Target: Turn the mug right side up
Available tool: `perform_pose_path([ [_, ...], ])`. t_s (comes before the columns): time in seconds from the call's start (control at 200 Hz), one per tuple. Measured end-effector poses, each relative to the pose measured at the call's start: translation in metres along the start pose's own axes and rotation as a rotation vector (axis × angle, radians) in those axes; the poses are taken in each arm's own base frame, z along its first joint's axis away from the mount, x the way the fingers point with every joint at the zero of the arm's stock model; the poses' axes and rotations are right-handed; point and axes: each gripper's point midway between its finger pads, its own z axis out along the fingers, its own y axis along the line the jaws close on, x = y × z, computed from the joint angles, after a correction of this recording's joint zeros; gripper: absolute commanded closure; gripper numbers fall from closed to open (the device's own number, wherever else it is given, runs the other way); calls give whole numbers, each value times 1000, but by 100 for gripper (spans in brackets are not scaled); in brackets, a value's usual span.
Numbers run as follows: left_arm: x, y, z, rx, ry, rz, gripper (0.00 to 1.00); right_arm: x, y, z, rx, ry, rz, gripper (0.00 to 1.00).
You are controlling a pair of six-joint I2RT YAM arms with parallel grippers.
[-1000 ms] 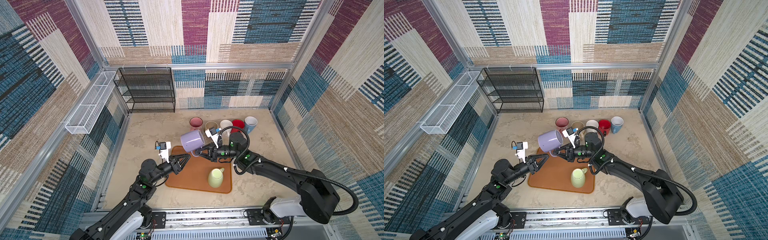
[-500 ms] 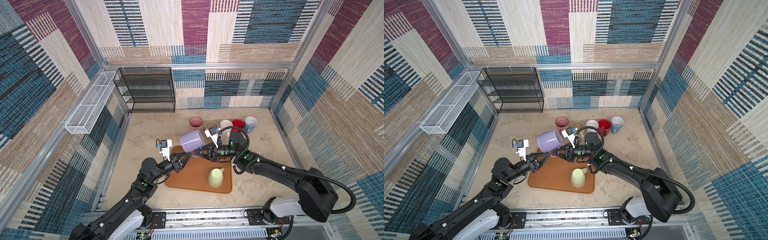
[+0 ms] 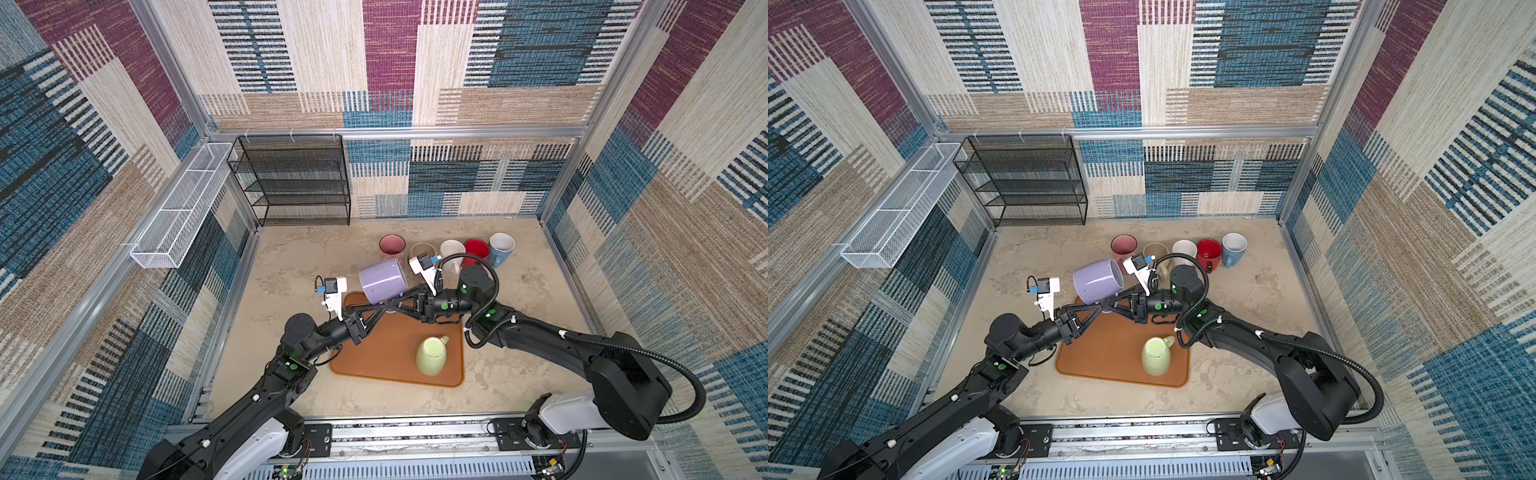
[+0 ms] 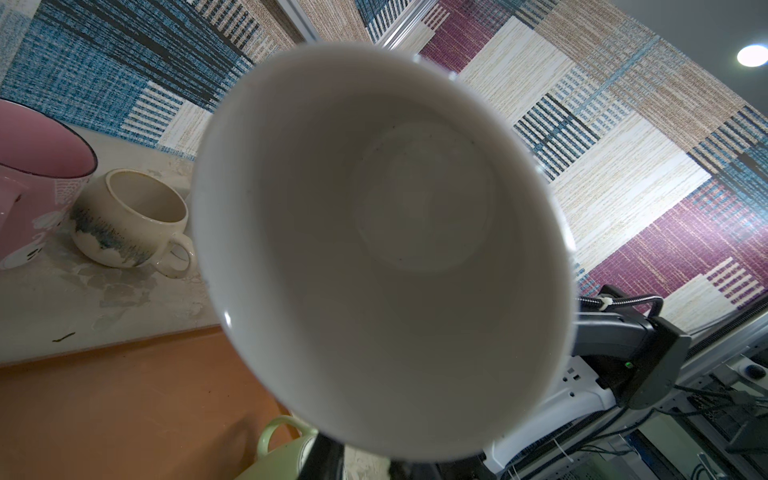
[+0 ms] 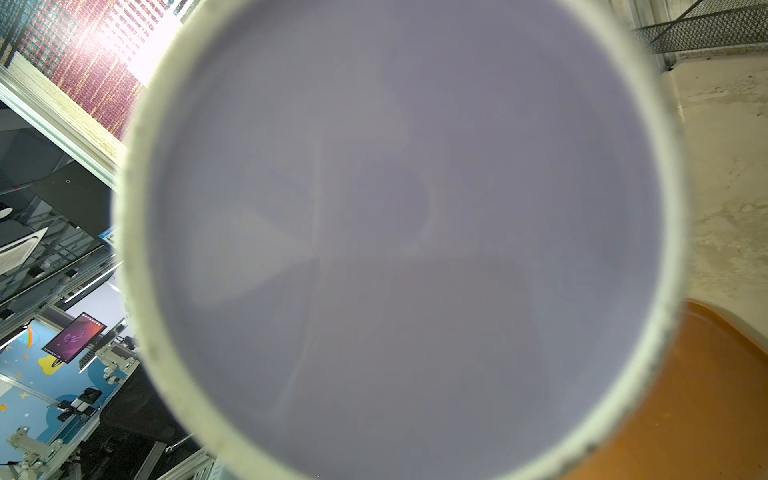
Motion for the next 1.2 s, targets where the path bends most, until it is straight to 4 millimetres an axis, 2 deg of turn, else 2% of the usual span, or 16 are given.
perform_pose_path([
  [0.14, -1, 0, 1, -1, 1, -1, 75, 0, 1, 1, -13, -1, -3, 100],
  [0.306, 0, 2, 3, -3, 4, -7, 76, 0, -1, 3, -20, -4, -3, 100],
  [0.391, 0, 2, 3, -3, 5, -22, 80, 1, -2, 4, -22, -5, -4, 100],
  [0.491, 0, 2, 3, -5, 4, -32, 92, 0, -3, 6, -28, -9, -14, 100],
  [0.566, -1, 3, 3, -8, 0, -40, 94, 0, -4, 6, -31, -14, -24, 100],
  [0.591, -1, 3, 3, -11, -2, -43, 100, 0, -4, 6, -32, -15, -27, 100],
  [0.846, 2, 7, 0, -20, -10, -53, 100, 4, -7, 8, -38, -4, -15, 100],
  [1.042, 5, 6, -4, -16, -16, -50, 100, 6, -5, 9, -40, 17, -19, 80],
  [1.197, 5, 3, -6, -7, -22, -42, 100, 6, 0, 6, -49, 31, -34, 72],
])
